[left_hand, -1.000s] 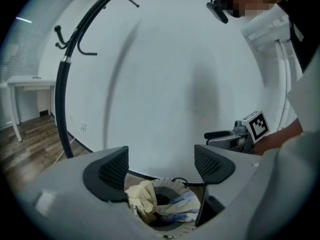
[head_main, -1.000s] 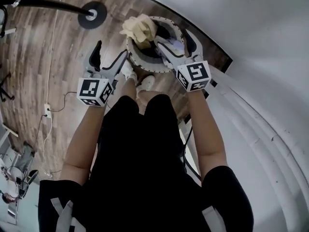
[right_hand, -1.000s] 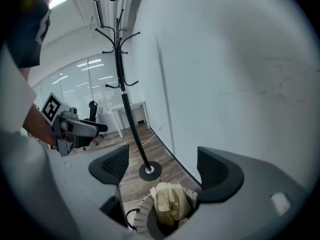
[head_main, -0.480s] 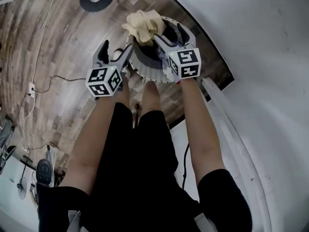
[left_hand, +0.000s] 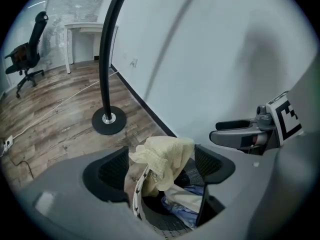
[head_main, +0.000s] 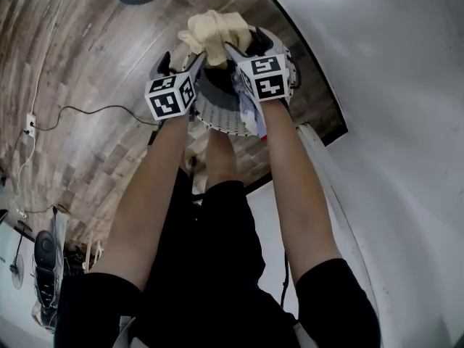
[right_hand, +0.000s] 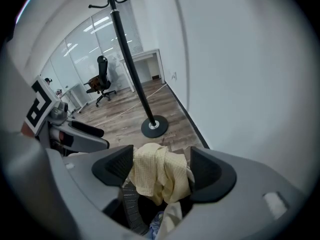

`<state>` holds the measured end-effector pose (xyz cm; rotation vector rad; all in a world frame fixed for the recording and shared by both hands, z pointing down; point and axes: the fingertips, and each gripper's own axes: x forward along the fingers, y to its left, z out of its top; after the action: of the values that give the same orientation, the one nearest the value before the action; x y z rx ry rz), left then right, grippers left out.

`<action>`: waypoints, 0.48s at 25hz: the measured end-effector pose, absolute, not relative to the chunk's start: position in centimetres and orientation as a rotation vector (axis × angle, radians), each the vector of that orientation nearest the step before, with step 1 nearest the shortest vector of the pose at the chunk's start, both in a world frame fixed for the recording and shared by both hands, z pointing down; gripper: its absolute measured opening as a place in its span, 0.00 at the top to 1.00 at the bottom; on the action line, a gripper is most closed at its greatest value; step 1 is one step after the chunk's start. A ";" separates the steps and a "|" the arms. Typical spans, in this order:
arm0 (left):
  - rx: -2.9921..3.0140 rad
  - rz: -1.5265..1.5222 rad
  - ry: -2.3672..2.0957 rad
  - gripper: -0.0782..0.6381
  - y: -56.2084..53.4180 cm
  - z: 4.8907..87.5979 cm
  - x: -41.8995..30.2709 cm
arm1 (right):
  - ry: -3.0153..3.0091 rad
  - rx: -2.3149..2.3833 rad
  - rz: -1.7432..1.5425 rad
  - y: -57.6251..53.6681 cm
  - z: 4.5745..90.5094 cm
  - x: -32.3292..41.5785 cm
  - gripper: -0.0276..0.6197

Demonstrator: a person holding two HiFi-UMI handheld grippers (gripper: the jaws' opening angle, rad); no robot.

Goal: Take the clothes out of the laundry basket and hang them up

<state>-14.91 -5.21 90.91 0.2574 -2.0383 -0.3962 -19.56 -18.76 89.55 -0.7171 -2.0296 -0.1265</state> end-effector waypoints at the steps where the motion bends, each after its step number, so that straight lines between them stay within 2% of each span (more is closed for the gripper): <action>1: 0.243 -0.392 -2.025 0.31 -5.2 91.9 -15.0 | -2.013 -0.723 -0.140 -18.4 90.4 -19.7 0.41; 12: 0.191 -0.388 -1.906 0.30 -6.1 98.5 -15.4 | -1.902 -0.661 -0.147 -17.3 98.2 -19.9 0.43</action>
<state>-15.36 -6.07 98.50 0.1915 -1.9064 -0.3883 -19.93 -17.31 98.25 -0.6608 -1.9018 -0.1471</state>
